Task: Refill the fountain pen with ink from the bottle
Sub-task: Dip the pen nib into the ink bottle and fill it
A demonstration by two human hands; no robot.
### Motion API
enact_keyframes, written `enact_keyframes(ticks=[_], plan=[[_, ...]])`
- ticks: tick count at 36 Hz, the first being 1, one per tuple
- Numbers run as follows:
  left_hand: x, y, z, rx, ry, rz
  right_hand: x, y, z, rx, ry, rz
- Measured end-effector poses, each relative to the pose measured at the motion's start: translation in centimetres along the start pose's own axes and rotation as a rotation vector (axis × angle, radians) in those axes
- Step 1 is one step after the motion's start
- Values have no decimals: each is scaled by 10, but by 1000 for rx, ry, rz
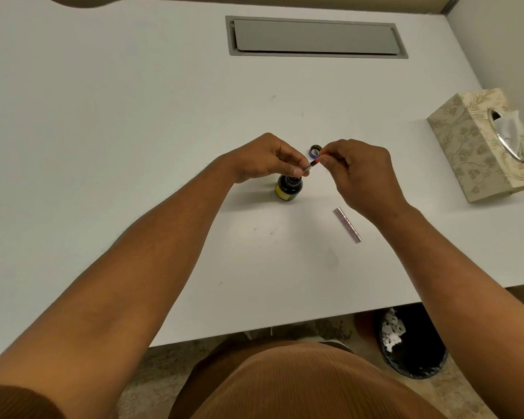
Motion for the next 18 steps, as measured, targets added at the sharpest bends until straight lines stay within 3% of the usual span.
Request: enact_keyframes(ticks=[18], plan=[[1,0,2,-13,8,-6,0,2,4,-11,55,25]])
Point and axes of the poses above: each hand's wrist, its own x-axis away from the middle knuckle, its own y-axis out of the palm, z = x × y, the point moved 7 cm from there along -x, towards the middle knuckle, and after that the axes turned 10 degrees about -x, right-handed, at the moved point
